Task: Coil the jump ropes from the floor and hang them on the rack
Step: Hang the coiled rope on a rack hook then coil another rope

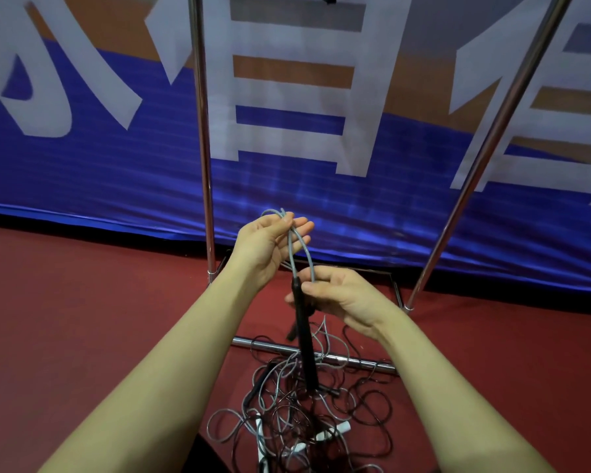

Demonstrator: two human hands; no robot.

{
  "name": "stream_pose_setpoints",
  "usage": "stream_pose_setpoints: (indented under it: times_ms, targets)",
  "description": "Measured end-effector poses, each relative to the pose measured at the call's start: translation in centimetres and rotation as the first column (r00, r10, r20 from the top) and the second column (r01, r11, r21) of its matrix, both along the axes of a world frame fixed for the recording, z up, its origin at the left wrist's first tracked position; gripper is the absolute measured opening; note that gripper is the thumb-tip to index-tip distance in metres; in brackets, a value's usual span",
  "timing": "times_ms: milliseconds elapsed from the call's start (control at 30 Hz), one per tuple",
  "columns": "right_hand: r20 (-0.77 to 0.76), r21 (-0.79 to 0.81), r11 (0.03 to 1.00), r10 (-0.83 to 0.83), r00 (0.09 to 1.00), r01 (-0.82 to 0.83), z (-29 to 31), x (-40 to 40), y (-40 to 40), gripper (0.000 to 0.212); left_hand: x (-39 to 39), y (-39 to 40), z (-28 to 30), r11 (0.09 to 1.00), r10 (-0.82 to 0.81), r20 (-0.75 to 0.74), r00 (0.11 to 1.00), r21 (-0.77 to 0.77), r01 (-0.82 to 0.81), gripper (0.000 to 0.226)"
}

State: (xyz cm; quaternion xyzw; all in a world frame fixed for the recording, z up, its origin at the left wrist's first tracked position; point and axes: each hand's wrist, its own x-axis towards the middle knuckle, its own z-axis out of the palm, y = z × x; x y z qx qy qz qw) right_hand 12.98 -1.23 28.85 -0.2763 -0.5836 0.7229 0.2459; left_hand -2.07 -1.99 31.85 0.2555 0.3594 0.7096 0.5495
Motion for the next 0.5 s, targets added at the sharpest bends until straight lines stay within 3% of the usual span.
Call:
stream_pose_setpoints:
  times_ms: [300, 400, 500]
  targets:
    - [0.021, 0.036, 0.996, -0.084, 0.996, 0.083, 0.7, -0.1, -0.4, 0.013, -0.6, 0.3, -0.4, 1.000, 0.027, -0.018, 0.999, -0.014, -0.027, 0.014]
    - [-0.081, -0.002, 0.981, -0.195, 0.977, 0.196, 1.0, 0.1, 0.0, 0.015, -0.2, 0.2, -0.2, 0.992, -0.074, -0.041, 0.996, -0.105, 0.070, 0.023]
    - [-0.214, -0.094, 0.936, -0.353, 0.911, 0.340, 1.2, 0.5, 0.7, 0.014, 0.2, -0.3, -0.4, 0.933, -0.279, -0.257, 0.925, -0.300, 0.198, 0.034]
